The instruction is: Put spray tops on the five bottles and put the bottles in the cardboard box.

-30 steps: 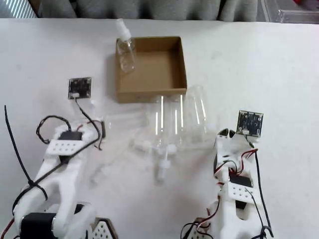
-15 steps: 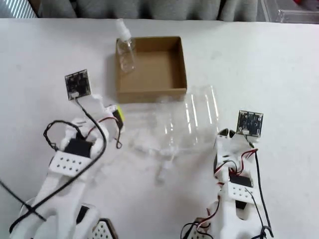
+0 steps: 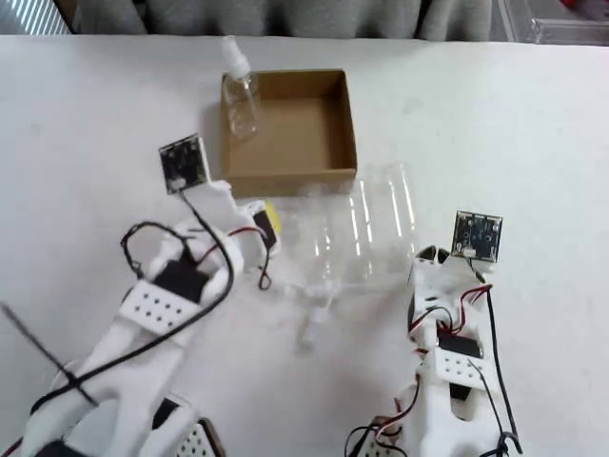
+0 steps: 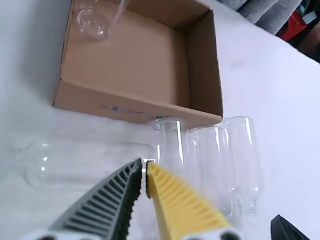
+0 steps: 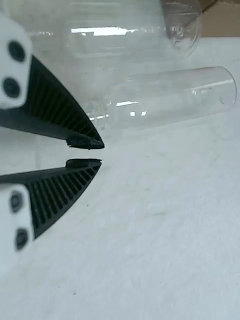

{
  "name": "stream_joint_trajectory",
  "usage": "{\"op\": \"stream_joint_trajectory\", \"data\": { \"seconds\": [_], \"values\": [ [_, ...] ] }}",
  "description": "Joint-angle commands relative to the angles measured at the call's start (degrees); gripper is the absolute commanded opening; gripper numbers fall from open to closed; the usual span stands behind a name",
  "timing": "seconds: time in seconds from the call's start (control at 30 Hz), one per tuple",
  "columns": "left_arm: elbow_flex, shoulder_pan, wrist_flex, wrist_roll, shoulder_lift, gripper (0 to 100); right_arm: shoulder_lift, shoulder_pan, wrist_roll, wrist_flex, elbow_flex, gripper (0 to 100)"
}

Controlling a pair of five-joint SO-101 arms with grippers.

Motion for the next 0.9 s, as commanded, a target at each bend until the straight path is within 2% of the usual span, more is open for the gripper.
{"op": "stream_joint_trajectory", "data": {
  "seconds": [0.0, 0.23, 0.4, 0.47, 0.63, 0.87],
  "values": [
    [-8.0, 1.1, -3.16, 0.44, 8.22, 2, -0.4, 0.31, 0.7, -1.19, -0.09, 1.7],
    [-13.54, 1.1, -3.87, 0.44, 18.86, 2, -0.4, 0.48, 0.7, -1.19, -0.09, 1.7],
    [-12.75, 0.66, -14.15, 0.44, 26.24, 2, -0.4, 0.22, 0.7, -1.19, -0.09, 1.7],
    [-12.84, 0.66, -15.47, 0.44, 28.62, 2, -0.4, 0.22, 0.7, -1.19, -0.09, 1.7],
    [-12.75, 0.31, -14.33, 0.18, 31.43, 2, -0.4, 0.22, 0.7, -1.19, -0.09, 1.7],
    [-13.27, -2.95, -2.9, 0.09, 31.43, 2, -0.4, 0.22, 0.7, -1.19, -0.09, 1.7]
  ]
}}
